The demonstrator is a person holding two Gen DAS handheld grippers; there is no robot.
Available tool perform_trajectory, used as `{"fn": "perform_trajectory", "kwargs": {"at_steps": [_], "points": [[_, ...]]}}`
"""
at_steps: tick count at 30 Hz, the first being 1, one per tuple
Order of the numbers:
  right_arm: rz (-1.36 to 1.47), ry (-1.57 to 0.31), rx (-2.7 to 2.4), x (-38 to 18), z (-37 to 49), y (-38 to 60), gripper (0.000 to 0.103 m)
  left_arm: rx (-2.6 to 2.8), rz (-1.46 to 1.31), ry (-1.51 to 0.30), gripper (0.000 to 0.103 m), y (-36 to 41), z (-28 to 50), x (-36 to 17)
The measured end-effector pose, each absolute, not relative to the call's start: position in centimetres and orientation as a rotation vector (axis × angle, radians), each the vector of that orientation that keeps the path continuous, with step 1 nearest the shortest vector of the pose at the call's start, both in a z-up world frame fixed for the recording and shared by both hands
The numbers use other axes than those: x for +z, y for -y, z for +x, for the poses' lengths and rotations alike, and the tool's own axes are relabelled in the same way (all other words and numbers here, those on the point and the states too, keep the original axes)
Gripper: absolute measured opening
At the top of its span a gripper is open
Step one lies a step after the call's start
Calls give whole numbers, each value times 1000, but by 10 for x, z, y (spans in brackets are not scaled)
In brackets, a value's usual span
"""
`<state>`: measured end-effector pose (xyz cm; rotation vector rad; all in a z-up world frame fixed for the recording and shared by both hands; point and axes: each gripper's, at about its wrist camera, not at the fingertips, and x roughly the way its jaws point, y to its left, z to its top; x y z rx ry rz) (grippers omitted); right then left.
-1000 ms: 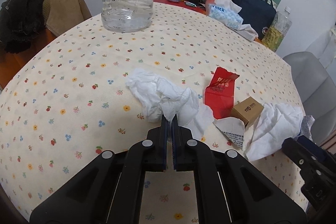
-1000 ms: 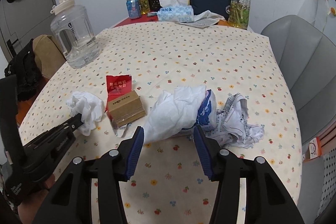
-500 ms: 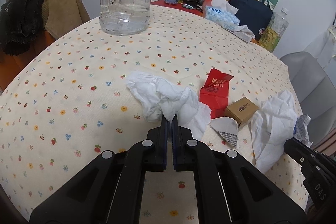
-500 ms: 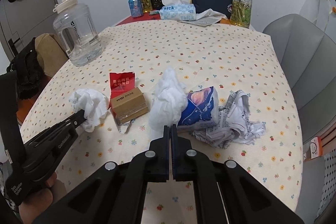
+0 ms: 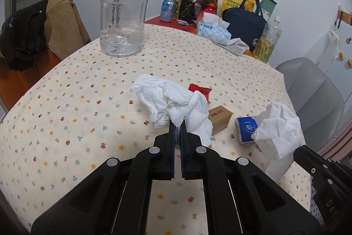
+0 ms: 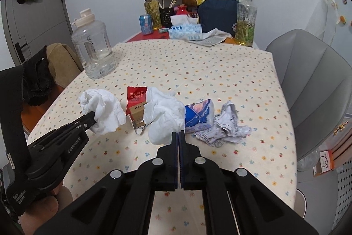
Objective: Collect trash
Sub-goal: 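Carry both white tissues in the two tools over the trash bin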
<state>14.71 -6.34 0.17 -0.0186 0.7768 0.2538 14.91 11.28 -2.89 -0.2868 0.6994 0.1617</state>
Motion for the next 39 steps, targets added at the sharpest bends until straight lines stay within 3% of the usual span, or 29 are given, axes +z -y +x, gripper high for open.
{"fn": "perform_trajectory", "kwargs": {"at_steps": [16,39], "points": [[54,-707,152,23,107,137,2,44,-177,-665,5,-35,131,-1],[205,-665,-91,20,71,295,2,-227,18,-687,5,141,139,6]]}}
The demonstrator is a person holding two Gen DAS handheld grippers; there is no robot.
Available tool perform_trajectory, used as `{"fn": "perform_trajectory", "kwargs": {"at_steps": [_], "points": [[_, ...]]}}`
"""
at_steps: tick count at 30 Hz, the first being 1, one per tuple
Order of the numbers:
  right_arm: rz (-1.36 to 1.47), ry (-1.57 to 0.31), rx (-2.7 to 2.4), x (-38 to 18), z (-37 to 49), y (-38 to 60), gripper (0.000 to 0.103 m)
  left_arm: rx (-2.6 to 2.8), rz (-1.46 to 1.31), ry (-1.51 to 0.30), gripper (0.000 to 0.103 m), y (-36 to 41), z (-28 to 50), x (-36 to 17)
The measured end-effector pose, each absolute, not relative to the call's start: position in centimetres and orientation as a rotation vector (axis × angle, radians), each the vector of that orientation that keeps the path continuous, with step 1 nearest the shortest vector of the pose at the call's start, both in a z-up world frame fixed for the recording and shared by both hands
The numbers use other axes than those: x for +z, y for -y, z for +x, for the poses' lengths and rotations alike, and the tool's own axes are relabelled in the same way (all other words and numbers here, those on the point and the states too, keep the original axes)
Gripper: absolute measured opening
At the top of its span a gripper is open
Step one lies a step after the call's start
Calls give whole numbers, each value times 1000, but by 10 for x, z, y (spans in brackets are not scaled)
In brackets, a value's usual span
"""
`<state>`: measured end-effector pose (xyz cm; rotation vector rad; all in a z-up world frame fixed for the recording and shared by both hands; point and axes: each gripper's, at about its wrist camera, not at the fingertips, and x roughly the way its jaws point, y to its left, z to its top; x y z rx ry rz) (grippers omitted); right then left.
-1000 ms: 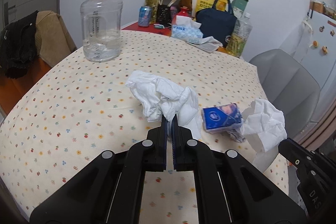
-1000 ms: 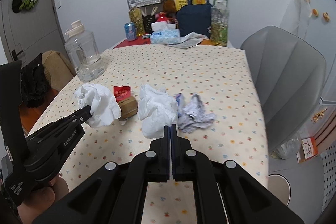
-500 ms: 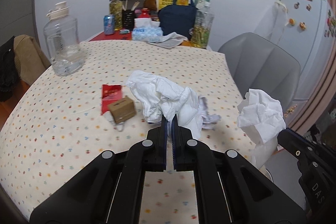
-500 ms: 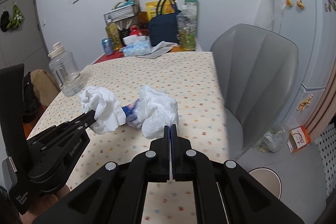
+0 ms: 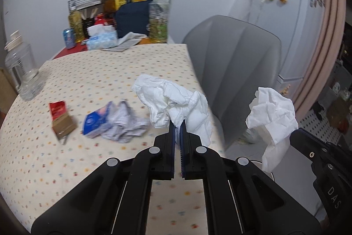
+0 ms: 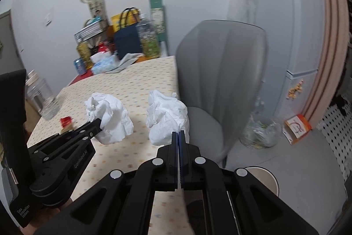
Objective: Collect trash
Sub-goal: 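Carry both white tissues in the two tools over the trash bin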
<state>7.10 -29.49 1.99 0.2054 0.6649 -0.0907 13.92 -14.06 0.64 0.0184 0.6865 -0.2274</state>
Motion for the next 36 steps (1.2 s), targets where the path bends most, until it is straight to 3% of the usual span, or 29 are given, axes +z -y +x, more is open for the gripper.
{"fn": "perform_trajectory", "kwargs": {"at_steps": [20,36], "points": [[339,-705,-324,-23,46,427,2,-452,199,-763,5,301,146,-27],[428,-813,-400,-92,56,485,3,-475,269,-866,5,350,160,-76]]}}
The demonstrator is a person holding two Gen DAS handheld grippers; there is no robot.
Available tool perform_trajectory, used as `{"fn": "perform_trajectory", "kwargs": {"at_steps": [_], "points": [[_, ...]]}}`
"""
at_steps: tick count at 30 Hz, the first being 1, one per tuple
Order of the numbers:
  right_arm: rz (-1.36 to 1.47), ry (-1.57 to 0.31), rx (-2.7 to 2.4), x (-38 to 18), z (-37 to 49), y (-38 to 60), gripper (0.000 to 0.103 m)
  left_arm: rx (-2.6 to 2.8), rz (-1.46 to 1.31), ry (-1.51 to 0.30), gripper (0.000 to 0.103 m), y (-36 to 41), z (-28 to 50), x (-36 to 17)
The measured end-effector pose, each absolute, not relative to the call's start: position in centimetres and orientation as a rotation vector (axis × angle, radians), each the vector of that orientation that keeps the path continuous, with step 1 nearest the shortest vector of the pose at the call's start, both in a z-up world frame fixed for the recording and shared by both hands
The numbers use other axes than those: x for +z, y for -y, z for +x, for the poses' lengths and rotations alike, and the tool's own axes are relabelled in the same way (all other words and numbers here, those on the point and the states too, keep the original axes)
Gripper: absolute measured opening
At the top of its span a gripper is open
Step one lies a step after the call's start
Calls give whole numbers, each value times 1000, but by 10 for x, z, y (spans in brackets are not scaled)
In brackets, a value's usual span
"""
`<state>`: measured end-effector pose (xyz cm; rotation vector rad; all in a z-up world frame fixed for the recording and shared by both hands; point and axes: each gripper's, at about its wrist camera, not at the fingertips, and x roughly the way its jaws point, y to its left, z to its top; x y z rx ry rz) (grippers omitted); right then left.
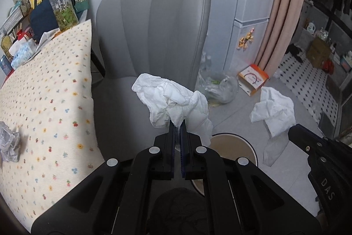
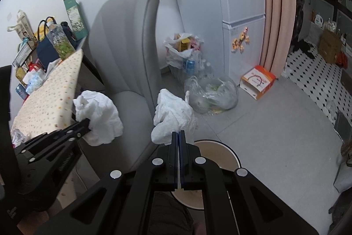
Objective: Collect trash
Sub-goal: 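Carry both white tissues in the two tools over the trash bin, then open the right tool to drop its tissue while the left tool drops its tissue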
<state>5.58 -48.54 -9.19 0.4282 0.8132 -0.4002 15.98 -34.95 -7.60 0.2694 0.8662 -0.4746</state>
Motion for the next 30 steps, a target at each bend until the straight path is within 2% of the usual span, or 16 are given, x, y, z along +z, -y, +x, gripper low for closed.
{"fn": "perform_trajectory", "kwargs": {"at_steps": [5,6,7,8,18,28,29,30], "points": [[450,-849,-419,-109,59,495,7,-473,280,-884,5,353,162,-84],[452,-855,-426,-111,59,497,12,-474,281,-886,5,354,162,-85],[456,-857,-432,-113,58,499,37,-474,282,-888,5,354,162,-85],[456,-851,-447,-114,56,500,57,-475,283,-889,5,355,161,-86],[455,-819,-509,-102,32,514,55,-508,302,-887,5,371,149,-86],[469,-762,-617,-76,-16,544,67,-639,342,-905,5,418,120,-89],[469,-754,-633,-73,-22,547,70,-662,342,-908,7,423,117,-89],[471,-747,-644,-72,-25,549,71,-673,342,-909,20,426,114,-88]]}}
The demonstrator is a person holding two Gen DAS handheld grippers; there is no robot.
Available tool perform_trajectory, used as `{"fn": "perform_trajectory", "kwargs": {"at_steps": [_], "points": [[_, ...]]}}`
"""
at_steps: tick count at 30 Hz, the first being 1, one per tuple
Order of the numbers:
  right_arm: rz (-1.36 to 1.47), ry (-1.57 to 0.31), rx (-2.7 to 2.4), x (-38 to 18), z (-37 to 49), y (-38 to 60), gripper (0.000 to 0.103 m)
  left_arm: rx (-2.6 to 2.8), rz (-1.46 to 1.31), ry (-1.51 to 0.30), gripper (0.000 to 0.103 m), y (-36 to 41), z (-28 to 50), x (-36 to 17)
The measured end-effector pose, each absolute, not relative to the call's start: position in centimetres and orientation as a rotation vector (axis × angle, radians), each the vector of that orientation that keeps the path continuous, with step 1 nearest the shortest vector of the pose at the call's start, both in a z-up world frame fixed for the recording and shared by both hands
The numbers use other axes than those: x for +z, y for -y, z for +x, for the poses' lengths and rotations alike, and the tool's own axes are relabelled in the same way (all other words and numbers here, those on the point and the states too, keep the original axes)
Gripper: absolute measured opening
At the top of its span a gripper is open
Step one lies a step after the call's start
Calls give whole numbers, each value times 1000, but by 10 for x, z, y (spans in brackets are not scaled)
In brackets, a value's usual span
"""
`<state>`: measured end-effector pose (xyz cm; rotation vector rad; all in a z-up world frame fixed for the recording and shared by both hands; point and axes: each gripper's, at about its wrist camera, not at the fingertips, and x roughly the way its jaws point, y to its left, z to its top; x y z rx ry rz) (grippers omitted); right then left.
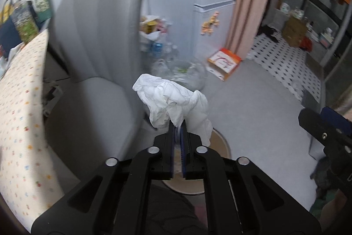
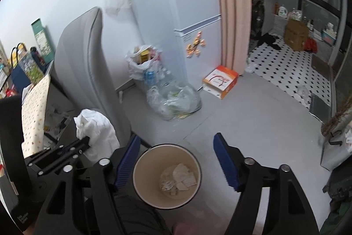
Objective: Collect trash
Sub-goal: 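Open the right tool to drop its tissue while the left tool drops its tissue, then move both open tools back over the table toward the brown box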
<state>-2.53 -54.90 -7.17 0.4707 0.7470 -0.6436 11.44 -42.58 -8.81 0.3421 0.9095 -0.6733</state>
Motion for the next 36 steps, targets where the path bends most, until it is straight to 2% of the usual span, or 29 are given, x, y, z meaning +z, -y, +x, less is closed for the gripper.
{"fn": "perform_trajectory", "kwargs": {"at_steps": [1,2,3,7,18,31,36], "points": [[474,-739,-656,-70,-29,552,71,-676,339,-909,33,426,114,-87],[478,-736,-660,-70,-32,553,71,-690,320,-898,60,426,113,-84],[482,-733,-661,-70,-34,554,71,-692,312,-884,70,424,112,-81],[488,-725,-649,-68,-34,552,71,-672,298,-868,71,413,116,-72],[444,-704,-587,-53,-23,525,75,-580,242,-816,86,369,126,-47],[342,-686,-481,-22,6,458,95,-455,134,-743,96,281,133,-17],[300,-675,-430,-10,21,424,95,-399,79,-720,96,236,138,-7]]}}
